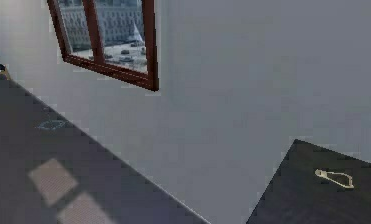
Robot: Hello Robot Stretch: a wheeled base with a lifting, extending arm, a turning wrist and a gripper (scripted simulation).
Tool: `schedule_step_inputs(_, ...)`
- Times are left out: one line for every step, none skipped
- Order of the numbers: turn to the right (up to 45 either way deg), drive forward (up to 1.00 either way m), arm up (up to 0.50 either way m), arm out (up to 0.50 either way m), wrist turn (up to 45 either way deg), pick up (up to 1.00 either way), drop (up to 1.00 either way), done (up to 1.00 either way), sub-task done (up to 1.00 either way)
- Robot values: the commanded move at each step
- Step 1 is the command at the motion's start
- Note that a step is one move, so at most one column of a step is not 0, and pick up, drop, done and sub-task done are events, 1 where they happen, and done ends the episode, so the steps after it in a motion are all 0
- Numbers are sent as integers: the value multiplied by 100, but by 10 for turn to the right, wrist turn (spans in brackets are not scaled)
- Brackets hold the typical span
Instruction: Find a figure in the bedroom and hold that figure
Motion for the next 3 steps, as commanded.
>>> schedule_step_inputs(0,0,0,0,450,0,0,0,0)
schedule_step_inputs(0,0,0,0,450,0,0,0,0)
schedule_step_inputs(0,0,0,0,390,0,0,0,0)
